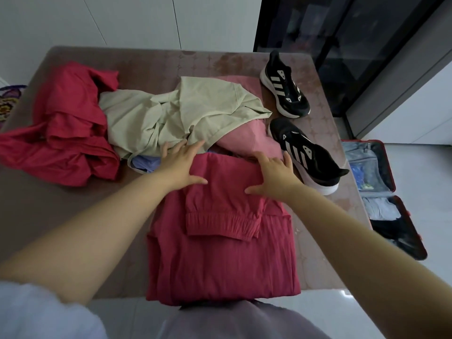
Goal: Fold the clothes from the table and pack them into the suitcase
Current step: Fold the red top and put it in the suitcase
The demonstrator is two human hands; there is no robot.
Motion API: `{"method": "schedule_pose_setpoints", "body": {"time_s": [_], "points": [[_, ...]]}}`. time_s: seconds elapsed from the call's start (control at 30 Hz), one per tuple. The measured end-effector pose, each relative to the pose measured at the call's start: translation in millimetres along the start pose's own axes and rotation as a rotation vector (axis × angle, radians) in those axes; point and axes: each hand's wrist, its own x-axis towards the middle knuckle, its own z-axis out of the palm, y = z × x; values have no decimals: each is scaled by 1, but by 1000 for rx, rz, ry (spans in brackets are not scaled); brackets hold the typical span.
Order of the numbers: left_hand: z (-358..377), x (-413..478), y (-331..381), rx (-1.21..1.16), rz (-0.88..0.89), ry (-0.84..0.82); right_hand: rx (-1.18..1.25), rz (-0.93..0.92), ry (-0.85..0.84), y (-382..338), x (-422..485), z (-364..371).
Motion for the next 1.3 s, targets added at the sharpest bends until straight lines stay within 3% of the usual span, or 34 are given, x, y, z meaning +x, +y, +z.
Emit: {"method": "schedule_pose_setpoints", "body": {"time_s": [0.17,0.33,0.43,0.5,0.77,0.87,1.0,1.13,1.3], "points": [[-3,18,-4,89,-6,-105,-71,-41,-200,5,12,-16],[-20,21,-9,-29,34,-118,-15,-72,-242,3,17,-37],[-46,24,-9,-194,38,-141,-101,-90,-136,4,28,-66],[-64,28,-9,-194,39,-71,-116,-89,-61,6,34,-89],[-124,41,0,-118,-24,479,-95,11,424,1,46,-138],[-113,29,-1,-126,-1,593,-122,-23,601,-3,35,-121],[-65,-10,-3,-76,110,606,-166,-228,790,6,2,-58],[-5,-55,-10,20,444,541,-135,-402,735,21,-47,22],[45,-98,-11,80,618,468,-110,-472,583,25,-100,79]]}}
